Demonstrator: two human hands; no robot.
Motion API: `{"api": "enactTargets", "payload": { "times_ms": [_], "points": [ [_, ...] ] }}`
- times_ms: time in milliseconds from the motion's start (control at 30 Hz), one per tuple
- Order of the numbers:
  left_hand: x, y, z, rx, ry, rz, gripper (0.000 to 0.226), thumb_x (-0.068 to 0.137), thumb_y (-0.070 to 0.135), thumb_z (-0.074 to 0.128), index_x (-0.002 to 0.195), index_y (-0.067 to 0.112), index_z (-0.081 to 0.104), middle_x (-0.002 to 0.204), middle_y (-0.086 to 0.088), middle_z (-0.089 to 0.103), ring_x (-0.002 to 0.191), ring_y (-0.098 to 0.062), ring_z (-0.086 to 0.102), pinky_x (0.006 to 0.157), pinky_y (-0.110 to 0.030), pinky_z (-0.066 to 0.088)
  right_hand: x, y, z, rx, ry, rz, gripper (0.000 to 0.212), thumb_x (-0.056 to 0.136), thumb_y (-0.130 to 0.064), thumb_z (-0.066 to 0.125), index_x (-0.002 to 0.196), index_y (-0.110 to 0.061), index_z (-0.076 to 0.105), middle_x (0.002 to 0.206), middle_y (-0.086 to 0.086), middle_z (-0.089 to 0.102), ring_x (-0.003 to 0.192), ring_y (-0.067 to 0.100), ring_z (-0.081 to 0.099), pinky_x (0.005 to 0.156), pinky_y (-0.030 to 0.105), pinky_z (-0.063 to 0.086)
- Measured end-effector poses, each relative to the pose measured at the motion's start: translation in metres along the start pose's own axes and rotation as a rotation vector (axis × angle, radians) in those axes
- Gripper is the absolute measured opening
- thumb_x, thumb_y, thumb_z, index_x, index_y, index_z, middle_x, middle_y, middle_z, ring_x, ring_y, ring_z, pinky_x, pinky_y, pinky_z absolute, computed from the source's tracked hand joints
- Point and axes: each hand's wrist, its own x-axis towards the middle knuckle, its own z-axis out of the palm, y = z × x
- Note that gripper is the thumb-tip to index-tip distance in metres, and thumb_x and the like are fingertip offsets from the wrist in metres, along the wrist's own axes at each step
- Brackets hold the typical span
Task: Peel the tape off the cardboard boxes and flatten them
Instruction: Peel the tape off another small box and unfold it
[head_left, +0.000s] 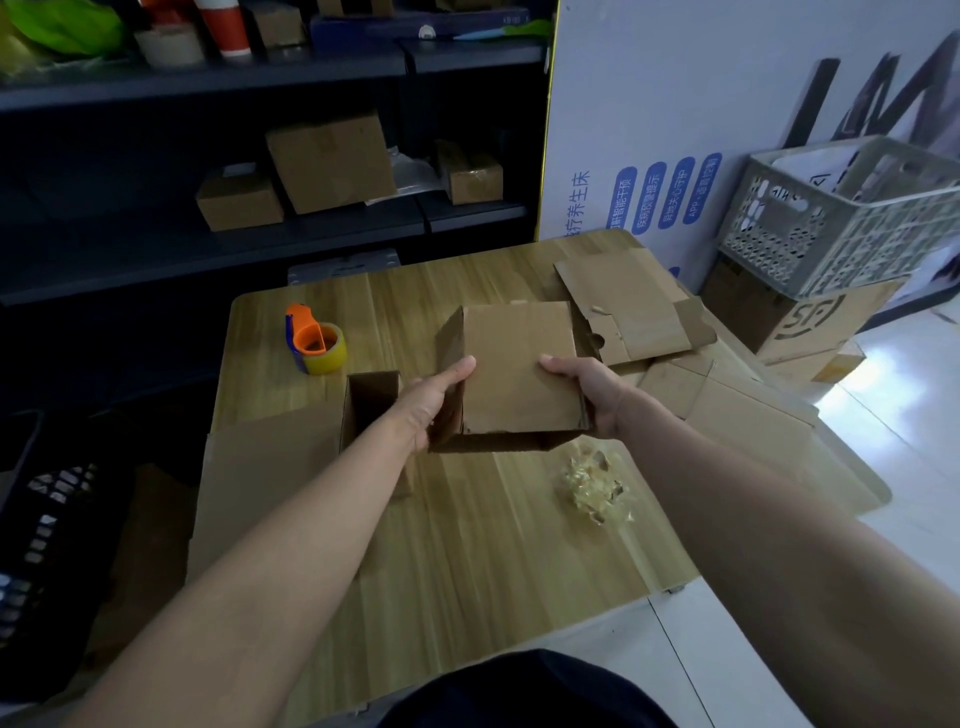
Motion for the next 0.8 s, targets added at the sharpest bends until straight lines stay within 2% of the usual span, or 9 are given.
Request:
{"api": "enactTargets", "payload": {
  "times_ms": [100, 200, 300, 400, 467, 533, 633, 700, 800],
  "points": [
    [0.005, 0.0, 0.002, 0.062, 0.056, 0.0, 0.078, 0.065, 0.057, 0.077, 0.122, 0.009, 0.053, 0.115, -0.01, 0.064, 0.105, -0.026, 0.058, 0.097, -0.042, 0.046, -0.001, 0.002, 0.003, -0.039, 0.007, 0.001, 0.039, 0.08, -0.034, 0.07, 0.11, -0.012, 0.058, 0.097, 0.01, 0.068, 0.084, 0.027, 0.066, 0.058, 0.035, 0.055],
    [0.003, 0.003, 0.002, 0.12, -0.001, 0.015, 0.081, 0.069, 0.059, 0.072, 0.13, 0.011, 0.05, 0.121, -0.008, 0.061, 0.111, -0.025, 0.054, 0.105, -0.046, 0.037, -0.003, 0.0, 0.006, -0.078, 0.028, -0.001, 0.039, 0.079, -0.036, 0.071, 0.107, -0.013, 0.058, 0.1, 0.01, 0.067, 0.087, 0.026, 0.065, 0.059, 0.033, 0.055],
    [0.003, 0.002, 0.0, 0.1, 0.029, 0.012, 0.073, 0.072, 0.057, 0.07, 0.126, 0.011, 0.051, 0.119, -0.009, 0.061, 0.106, -0.025, 0.056, 0.094, -0.043, 0.047, -0.003, -0.005, 0.009, -0.093, 0.035, 0.007, 0.048, 0.075, -0.043, 0.073, 0.109, -0.013, 0.059, 0.101, 0.009, 0.066, 0.088, 0.024, 0.064, 0.061, 0.031, 0.054],
    [0.002, 0.002, -0.004, -0.052, 0.028, 0.015, 0.045, 0.084, 0.052, 0.06, 0.11, 0.015, 0.06, 0.103, -0.009, 0.066, 0.093, -0.023, 0.06, 0.074, -0.035, 0.049, -0.004, -0.007, 0.006, -0.095, 0.039, -0.004, 0.063, 0.073, -0.05, 0.071, 0.119, -0.01, 0.052, 0.113, 0.011, 0.061, 0.098, 0.027, 0.063, 0.07, 0.035, 0.055],
    [0.003, 0.003, -0.011, -0.149, 0.027, -0.017, 0.034, 0.091, 0.042, 0.054, 0.108, 0.014, 0.059, 0.092, -0.009, 0.065, 0.085, -0.023, 0.06, 0.065, -0.034, 0.049, -0.005, -0.008, 0.002, -0.164, 0.105, 0.003, 0.069, 0.073, -0.045, 0.074, 0.124, -0.007, 0.047, 0.121, 0.009, 0.056, 0.108, 0.028, 0.058, 0.088, 0.04, 0.051],
    [0.004, 0.002, -0.014, -0.159, 0.075, -0.039, 0.028, 0.096, 0.029, 0.05, 0.114, 0.008, 0.056, 0.092, -0.011, 0.063, 0.083, -0.024, 0.06, 0.066, -0.035, 0.051, -0.001, -0.008, -0.005, -0.22, 0.248, 0.003, 0.058, 0.072, -0.027, 0.08, 0.116, 0.002, 0.054, 0.11, 0.009, 0.063, 0.099, 0.026, 0.063, 0.091, 0.04, 0.052],
    [0.009, -0.003, -0.01, 0.031, 0.168, -0.023, 0.032, 0.099, 0.019, 0.047, 0.126, 0.003, 0.049, 0.117, -0.014, 0.06, 0.104, -0.028, 0.057, 0.088, -0.04, 0.047, 0.002, -0.005, -0.006, -0.292, 0.4, -0.017, 0.043, 0.071, -0.014, 0.082, 0.106, -0.001, 0.061, 0.093, 0.009, 0.064, 0.086, 0.024, 0.064, 0.081, 0.036, 0.054],
    [0.011, -0.008, -0.004, 0.237, 0.205, 0.028, 0.041, 0.096, 0.02, 0.054, 0.131, 0.002, 0.044, 0.131, -0.014, 0.053, 0.115, -0.029, 0.052, 0.094, -0.037, 0.043, 0.006, -0.004, -0.006, -0.403, 0.435, -0.043, 0.043, 0.075, -0.015, 0.079, 0.11, -0.001, 0.059, 0.096, 0.009, 0.063, 0.088, 0.024, 0.062, 0.08, 0.036, 0.053],
    [0.012, -0.015, 0.002, 0.622, 0.306, 0.113, 0.084, 0.085, 0.032, 0.069, 0.147, 0.004, 0.02, 0.152, -0.016, 0.024, 0.137, -0.031, 0.032, 0.105, -0.037, 0.034, 0.005, -0.004, -0.004, -0.606, 0.392, -0.081, 0.037, 0.086, -0.014, 0.067, 0.119, 0.0, 0.058, 0.105, 0.011, 0.061, 0.096, 0.025, 0.061, 0.078, 0.032, 0.051]
  ]
}}
